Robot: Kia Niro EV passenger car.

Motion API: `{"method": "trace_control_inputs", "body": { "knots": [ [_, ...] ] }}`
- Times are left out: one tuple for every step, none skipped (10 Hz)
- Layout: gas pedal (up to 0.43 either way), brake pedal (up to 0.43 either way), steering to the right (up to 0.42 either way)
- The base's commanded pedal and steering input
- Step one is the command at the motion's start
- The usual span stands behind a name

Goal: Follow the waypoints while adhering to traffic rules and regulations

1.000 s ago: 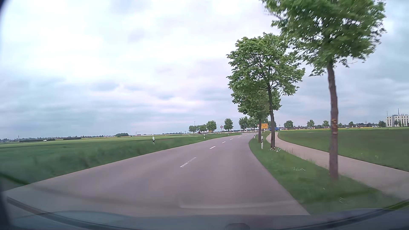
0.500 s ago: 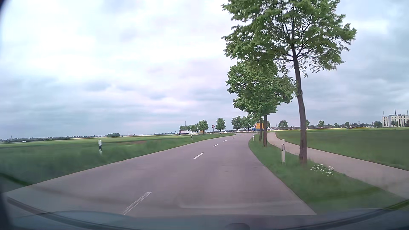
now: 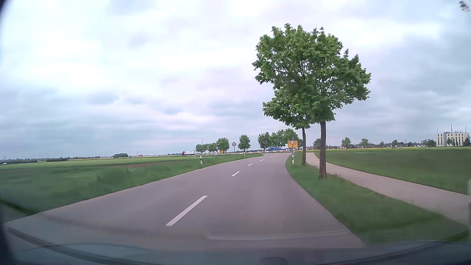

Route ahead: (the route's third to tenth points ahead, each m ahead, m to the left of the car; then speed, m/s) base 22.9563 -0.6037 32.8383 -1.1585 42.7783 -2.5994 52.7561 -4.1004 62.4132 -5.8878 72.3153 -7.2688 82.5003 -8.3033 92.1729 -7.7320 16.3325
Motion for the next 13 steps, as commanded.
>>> {"method": "trace_control_inputs", "body": {
  "knots": [
    [0.130,0.000,0.022],
    [0.110,0.000,0.022],
    [0.098,0.000,0.022],
    [0.098,0.000,0.022],
    [0.098,0.000,0.022],
    [0.098,0.000,0.022],
    [0.098,0.000,0.022],
    [0.098,0.000,0.022],
    [0.098,0.000,0.022],
    [0.098,0.000,0.022],
    [0.098,0.000,0.022],
    [0.118,0.000,0.022],
    [0.118,0.000,0.022]
  ]
}}
